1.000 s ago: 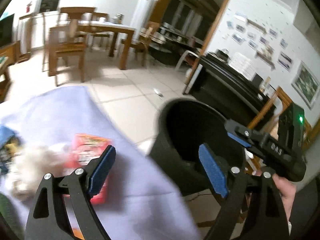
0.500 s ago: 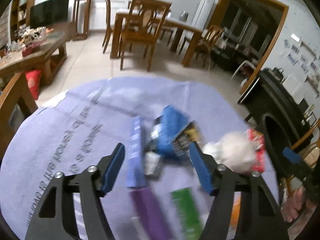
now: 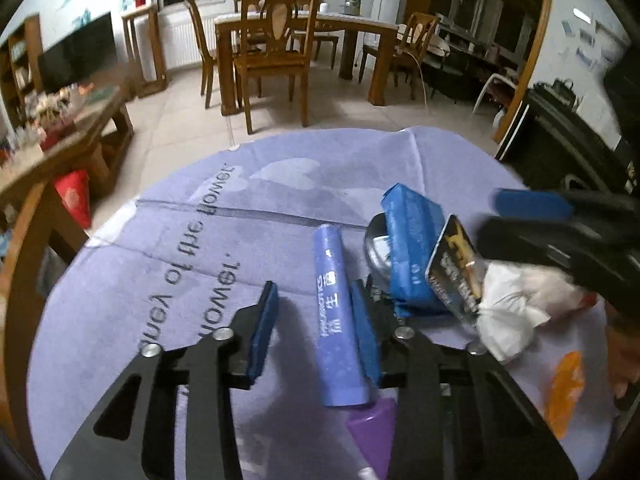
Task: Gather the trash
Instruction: 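Grasp a blue stick packet with the left tool while the right tool grasps a blue wrapper, then carry both blue items over the black bin and open both tools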
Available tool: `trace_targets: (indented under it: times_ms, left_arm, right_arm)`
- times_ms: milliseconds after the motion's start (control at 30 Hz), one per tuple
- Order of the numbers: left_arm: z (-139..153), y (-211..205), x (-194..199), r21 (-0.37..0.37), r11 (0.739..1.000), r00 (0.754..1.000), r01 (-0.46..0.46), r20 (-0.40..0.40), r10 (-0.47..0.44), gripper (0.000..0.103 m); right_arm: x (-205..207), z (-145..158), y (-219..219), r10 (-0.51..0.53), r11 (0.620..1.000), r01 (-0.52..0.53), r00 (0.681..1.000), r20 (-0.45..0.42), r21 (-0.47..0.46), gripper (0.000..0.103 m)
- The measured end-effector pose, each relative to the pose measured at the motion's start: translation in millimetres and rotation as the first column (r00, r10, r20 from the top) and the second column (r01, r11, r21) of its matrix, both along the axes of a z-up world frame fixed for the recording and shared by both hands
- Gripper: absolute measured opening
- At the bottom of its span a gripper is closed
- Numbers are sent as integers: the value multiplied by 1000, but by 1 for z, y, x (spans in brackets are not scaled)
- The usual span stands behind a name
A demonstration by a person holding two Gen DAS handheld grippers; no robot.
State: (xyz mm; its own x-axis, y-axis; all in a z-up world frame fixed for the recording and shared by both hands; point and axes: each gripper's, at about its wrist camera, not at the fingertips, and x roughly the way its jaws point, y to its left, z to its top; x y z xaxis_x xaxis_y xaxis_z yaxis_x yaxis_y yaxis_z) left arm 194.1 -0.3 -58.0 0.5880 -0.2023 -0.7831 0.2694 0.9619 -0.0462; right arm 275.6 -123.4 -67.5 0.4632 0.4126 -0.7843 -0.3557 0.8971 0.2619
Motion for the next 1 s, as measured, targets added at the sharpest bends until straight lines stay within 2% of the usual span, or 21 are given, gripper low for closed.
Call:
trace_targets:
  times_ms: [100, 200, 267, 300, 333, 433, 633, 700, 833, 1000]
  left_arm:
    - [0, 3, -3, 16, 1000, 1000, -11, 6, 11, 22]
    - [0, 10, -4, 8, 1000, 1000, -23, 2, 23, 16]
    - [1, 13, -4, -1, 1000, 1000, -24, -2, 24, 16]
    - [0, 13, -5, -5, 1000, 1000, -25, -4, 25, 16]
    - [1, 11, -5, -9, 1000, 1000, -25, -6, 25, 16]
    - [2, 17, -6, -36, 999, 999, -30, -12, 30, 16]
    - [6, 33, -6, -111, 993, 999, -36, 17, 38, 16]
    - [10, 34, -7, -158, 987, 999, -25, 31, 31, 16]
    - [29, 34, -17, -247, 969, 994, 16, 108, 11, 16]
    - [52, 5, -44, -304, 947, 983, 105, 174, -53, 16]
  right_arm:
    - [22, -11, 13, -12, 1000, 11, 998, -68, -11, 75]
    - [27, -20, 21, -3, 999, -1, 996, -89, -43, 72]
    - [24, -24, 31, 8, 997, -13, 998, -61, -78, 62]
    - [24, -24, 35, 19, 996, -23, 999, -50, -82, 60]
    - [21, -23, 37, 27, 997, -30, 999, -38, -71, 53]
    - [18, -18, 43, 25, 998, -24, 1000, 9, -57, 53]
    - [-17, 25, 20, -13, 994, -8, 982, 189, 111, 52]
    - [-35, 38, 7, -32, 987, -5, 973, 227, 163, 52]
    - [-70, 62, -33, -73, 970, 3, 957, 281, 241, 52]
    - [-119, 76, -92, -162, 951, 58, 930, 331, 303, 52]
